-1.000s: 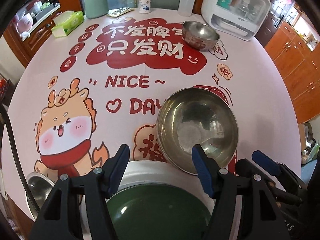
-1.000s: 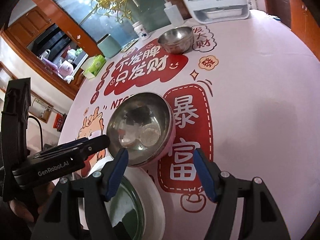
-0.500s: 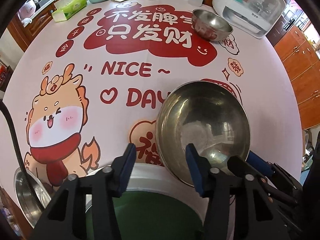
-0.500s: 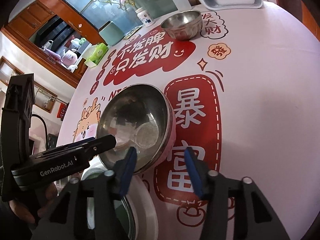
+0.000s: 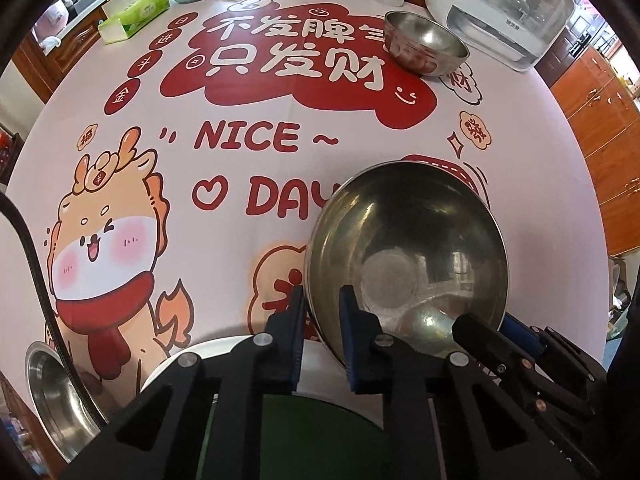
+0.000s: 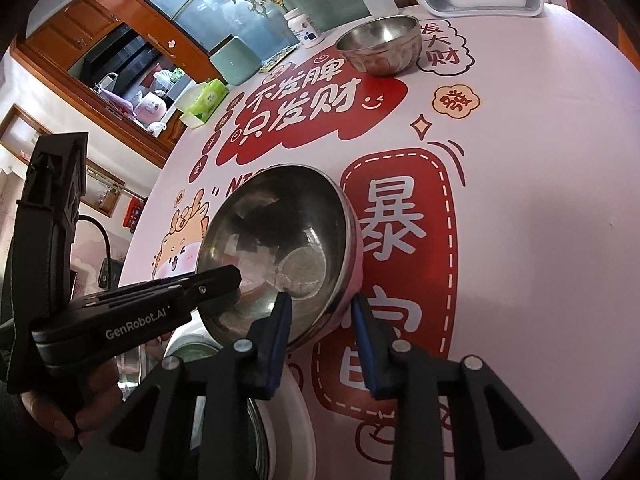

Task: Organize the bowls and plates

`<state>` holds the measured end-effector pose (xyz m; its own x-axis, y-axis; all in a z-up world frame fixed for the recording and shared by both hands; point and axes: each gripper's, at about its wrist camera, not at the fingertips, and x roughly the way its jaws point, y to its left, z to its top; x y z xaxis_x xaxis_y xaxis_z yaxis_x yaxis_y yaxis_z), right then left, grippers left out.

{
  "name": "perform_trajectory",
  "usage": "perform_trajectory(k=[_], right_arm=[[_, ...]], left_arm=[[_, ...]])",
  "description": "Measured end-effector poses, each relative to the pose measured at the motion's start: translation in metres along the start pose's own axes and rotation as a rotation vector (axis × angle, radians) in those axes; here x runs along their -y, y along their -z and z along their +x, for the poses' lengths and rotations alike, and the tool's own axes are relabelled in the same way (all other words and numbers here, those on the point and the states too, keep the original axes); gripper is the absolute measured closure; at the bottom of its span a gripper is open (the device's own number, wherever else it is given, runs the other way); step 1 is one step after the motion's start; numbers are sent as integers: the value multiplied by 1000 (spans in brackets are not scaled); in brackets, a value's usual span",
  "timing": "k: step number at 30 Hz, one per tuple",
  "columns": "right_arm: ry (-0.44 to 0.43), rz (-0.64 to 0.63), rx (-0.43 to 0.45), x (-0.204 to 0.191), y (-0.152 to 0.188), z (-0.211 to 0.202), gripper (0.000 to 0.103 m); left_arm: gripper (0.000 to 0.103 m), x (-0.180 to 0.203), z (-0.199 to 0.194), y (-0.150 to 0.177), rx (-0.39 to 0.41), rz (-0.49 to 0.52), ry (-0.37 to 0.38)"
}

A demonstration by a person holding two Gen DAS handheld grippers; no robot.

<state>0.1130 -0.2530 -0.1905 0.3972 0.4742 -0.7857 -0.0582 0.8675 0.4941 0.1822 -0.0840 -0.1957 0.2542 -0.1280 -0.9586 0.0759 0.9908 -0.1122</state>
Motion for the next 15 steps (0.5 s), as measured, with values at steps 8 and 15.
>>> perform_trajectory(k=[8,15], right_arm=[[-7,-8,22,2,2,-10,77],[-15,-39,42,-5,5,-20,77]], left_arm=[[89,4,-9,5,29,16,-1],[89,6,-29,14,87,30,-13]])
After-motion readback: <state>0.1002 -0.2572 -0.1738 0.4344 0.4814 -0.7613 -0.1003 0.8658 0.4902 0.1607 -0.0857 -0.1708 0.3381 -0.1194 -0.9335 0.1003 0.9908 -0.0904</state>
